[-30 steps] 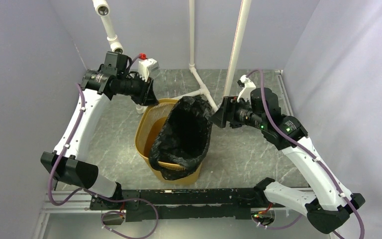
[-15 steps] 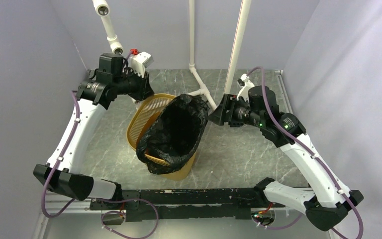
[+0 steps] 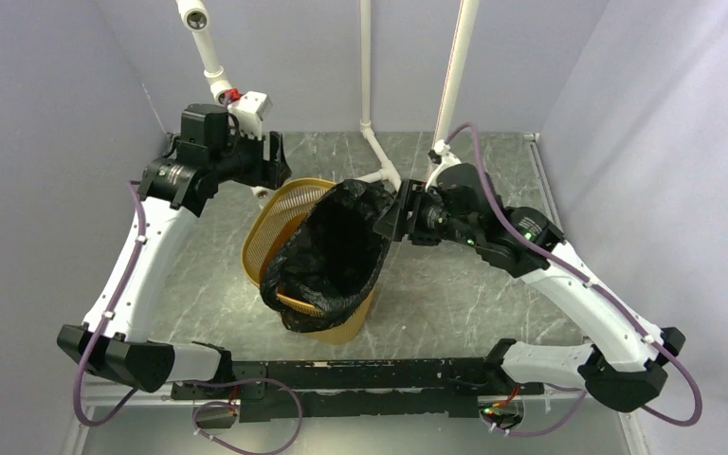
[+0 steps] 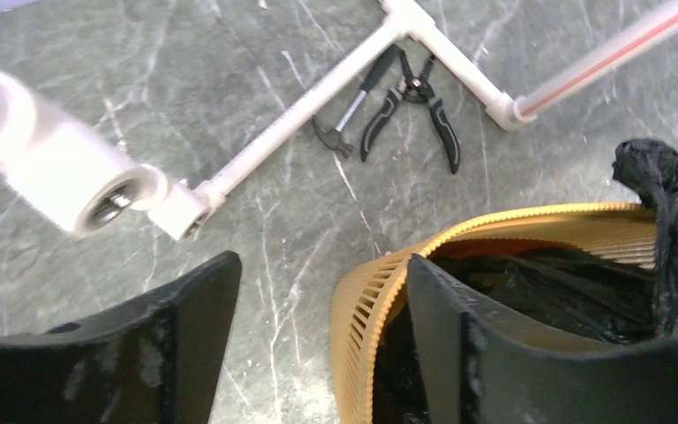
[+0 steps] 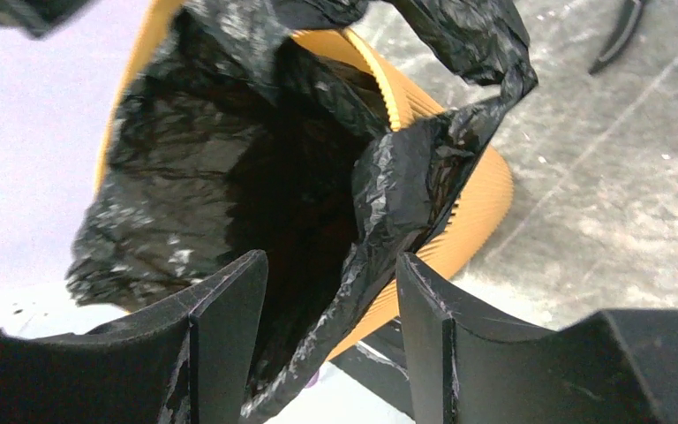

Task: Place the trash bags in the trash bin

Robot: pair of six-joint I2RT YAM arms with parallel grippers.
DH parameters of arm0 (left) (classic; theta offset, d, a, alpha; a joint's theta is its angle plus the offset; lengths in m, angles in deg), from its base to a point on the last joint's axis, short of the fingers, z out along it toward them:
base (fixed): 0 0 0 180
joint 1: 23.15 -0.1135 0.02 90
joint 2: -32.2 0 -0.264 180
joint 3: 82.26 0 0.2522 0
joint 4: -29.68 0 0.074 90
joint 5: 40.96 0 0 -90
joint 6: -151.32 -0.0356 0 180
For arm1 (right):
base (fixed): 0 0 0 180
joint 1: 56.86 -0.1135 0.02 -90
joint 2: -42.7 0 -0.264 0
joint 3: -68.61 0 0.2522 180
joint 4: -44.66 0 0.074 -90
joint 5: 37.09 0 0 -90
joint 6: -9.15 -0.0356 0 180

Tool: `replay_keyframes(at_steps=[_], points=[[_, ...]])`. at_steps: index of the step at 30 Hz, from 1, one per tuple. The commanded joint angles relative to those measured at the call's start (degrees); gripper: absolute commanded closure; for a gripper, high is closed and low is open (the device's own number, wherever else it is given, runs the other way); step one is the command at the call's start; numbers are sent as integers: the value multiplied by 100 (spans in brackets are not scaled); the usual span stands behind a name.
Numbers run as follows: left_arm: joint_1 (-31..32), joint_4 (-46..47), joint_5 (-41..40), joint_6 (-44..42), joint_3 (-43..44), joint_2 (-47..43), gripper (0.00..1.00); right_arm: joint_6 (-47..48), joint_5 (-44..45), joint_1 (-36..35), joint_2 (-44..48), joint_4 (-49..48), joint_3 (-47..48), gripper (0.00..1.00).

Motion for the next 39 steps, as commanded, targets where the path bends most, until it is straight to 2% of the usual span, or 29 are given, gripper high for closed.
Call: replay_keyframes(at_steps=[1, 3, 5, 10, 15, 19, 28, 33, 37, 39], points=[[22, -273, -998, 323, 586, -526, 19, -490, 1368, -415, -256, 761, 437, 41], [19, -420, -1099, 436, 691, -695, 12, -586, 1719, -607, -385, 974, 584, 42], [23, -616, -856, 510, 788, -863, 9, -624, 1868, -739, -484, 1016, 642, 42], [23, -1125, 402, 743, 719, -1380, 9, -678, 1679, -840, -588, 677, 487, 46], [23, -1799, 1766, 794, 182, -1928, 10, -740, 1762, -841, -639, 661, 380, 54], [23, -2219, 2199, 724, -190, -2090, 13, -737, 1617, -847, -716, 575, 318, 57], [23, -2076, 2618, 621, -569, -2253, 15, -694, 1785, -849, -875, 719, 425, 69], [23, -2664, 2793, 222, -398, -1990, 22, -683, 1843, -849, -863, 732, 411, 72], [23, -2709, 3397, 58, -554, -1941, 29, -640, 1874, -849, -886, 740, 407, 74], [22, -2570, 3626, 120, -669, -1958, 38, -578, 1913, -849, -900, 723, 403, 77]])
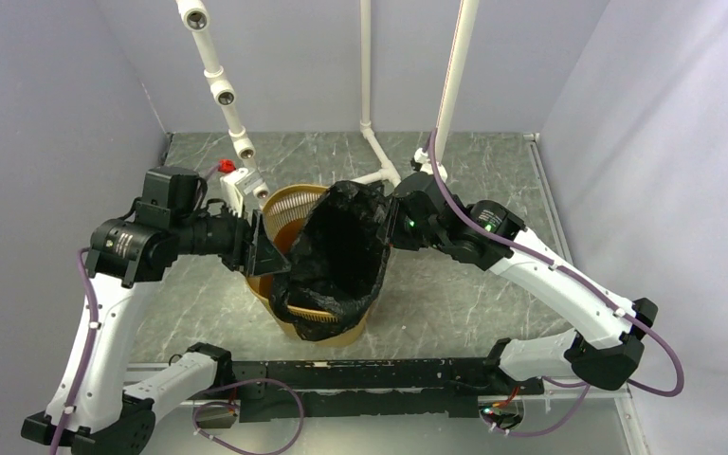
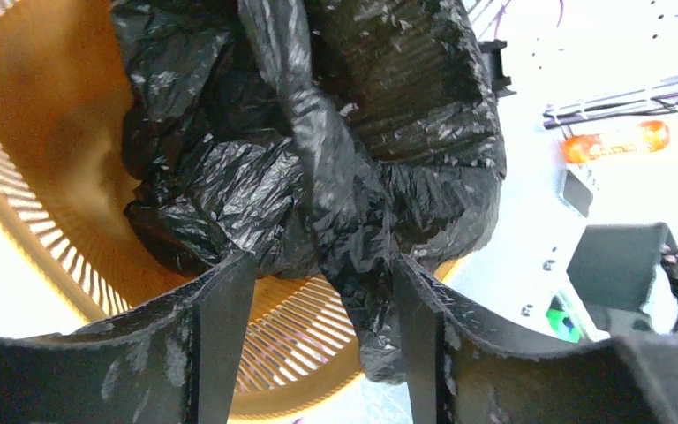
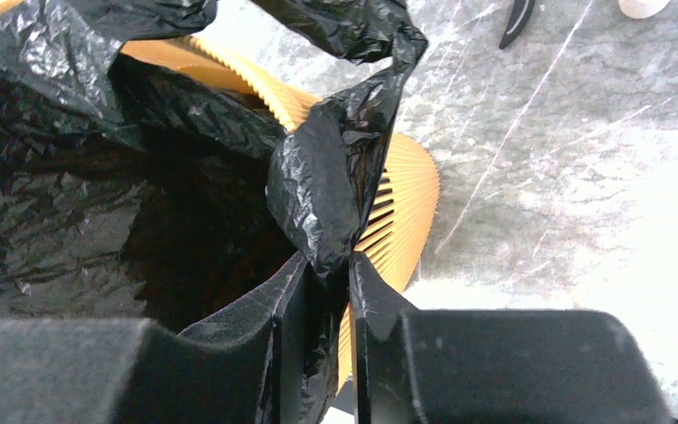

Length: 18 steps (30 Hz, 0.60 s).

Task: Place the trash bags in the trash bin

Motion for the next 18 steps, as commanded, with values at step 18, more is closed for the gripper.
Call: replay_keyframes(at_steps=[18], points=[[14, 2224, 2464, 1336, -953, -417, 31, 262, 164, -27, -23, -83, 291, 87]])
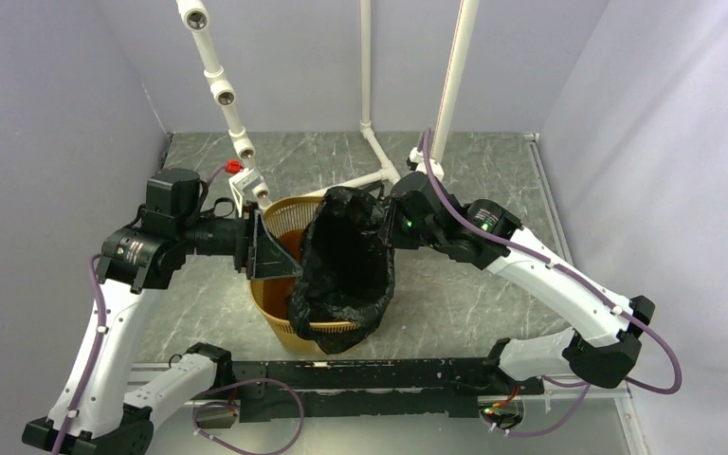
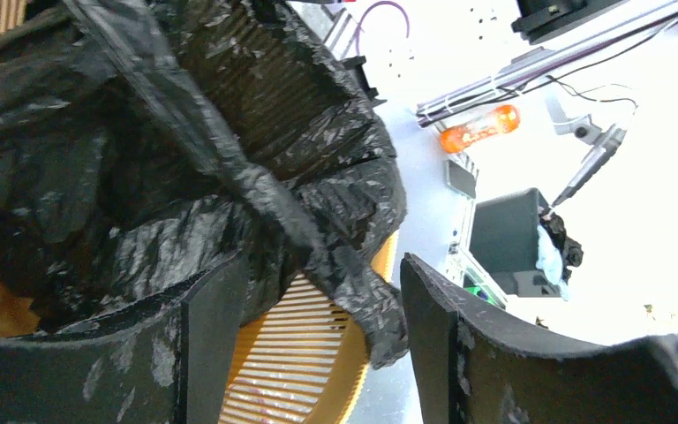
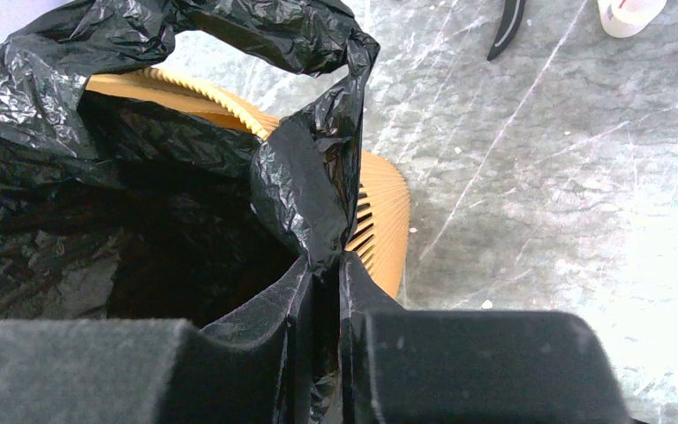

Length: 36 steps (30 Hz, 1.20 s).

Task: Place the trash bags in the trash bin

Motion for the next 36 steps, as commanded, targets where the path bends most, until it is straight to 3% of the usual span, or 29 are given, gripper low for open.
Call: replay_keyframes(at_steps=[1, 11, 22, 30, 36], points=[[14, 879, 661, 542, -230, -210, 31, -1, 24, -21, 63, -97, 237, 87], [20, 35, 255, 112, -102, 8, 32, -57, 74, -21, 54, -93, 287, 87], [149, 762, 520, 578, -193, -33, 43, -75, 145, -21, -26, -65, 451, 94], [689, 101, -513, 248, -62, 359, 44, -137, 491, -21, -54, 67, 577, 100], [856, 320, -1278, 440, 40, 536, 49, -59, 1005, -21, -126, 299, 911, 100]])
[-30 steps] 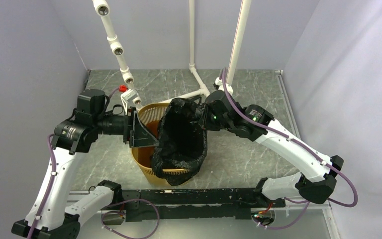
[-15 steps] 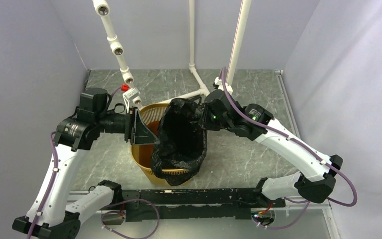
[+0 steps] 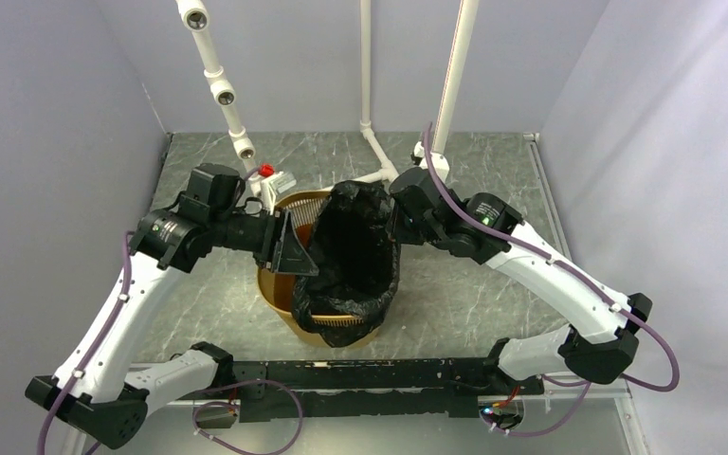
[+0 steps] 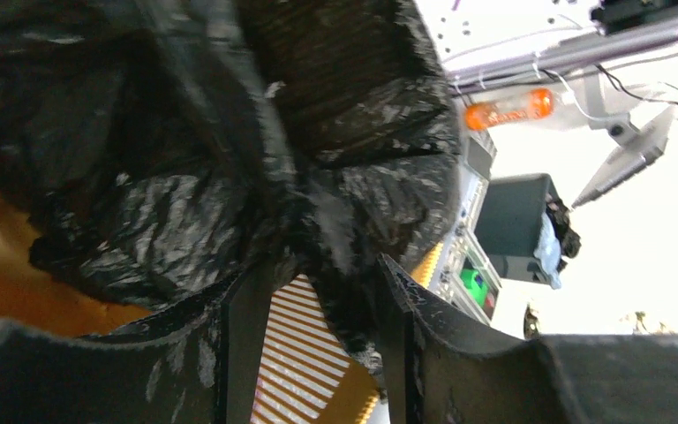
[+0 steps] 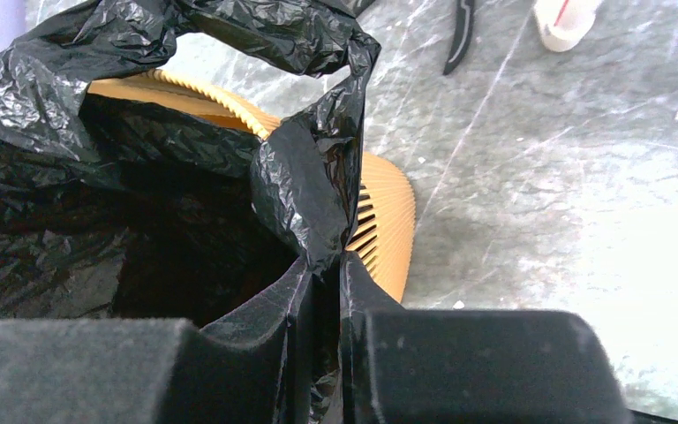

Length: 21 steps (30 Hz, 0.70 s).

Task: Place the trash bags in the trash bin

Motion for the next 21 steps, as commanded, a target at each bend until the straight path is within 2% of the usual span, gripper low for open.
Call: replay_keyframes(at_steps=[1, 9, 12, 17, 21], points=[[37, 269, -664, 94, 282, 56, 51, -4, 719, 6, 17, -45, 595, 100], [37, 778, -205, 176, 669, 627, 55, 225, 850, 407, 105, 35, 541, 100], [35, 1060, -3, 301, 608, 738, 66, 234, 699, 644, 247, -108, 322, 100], [32, 1372, -104, 429, 534, 794, 74, 304, 419, 987, 474, -354, 1, 100], [32, 1465, -36, 480, 490, 859, 84, 345, 275, 1134, 543, -407, -172, 100]])
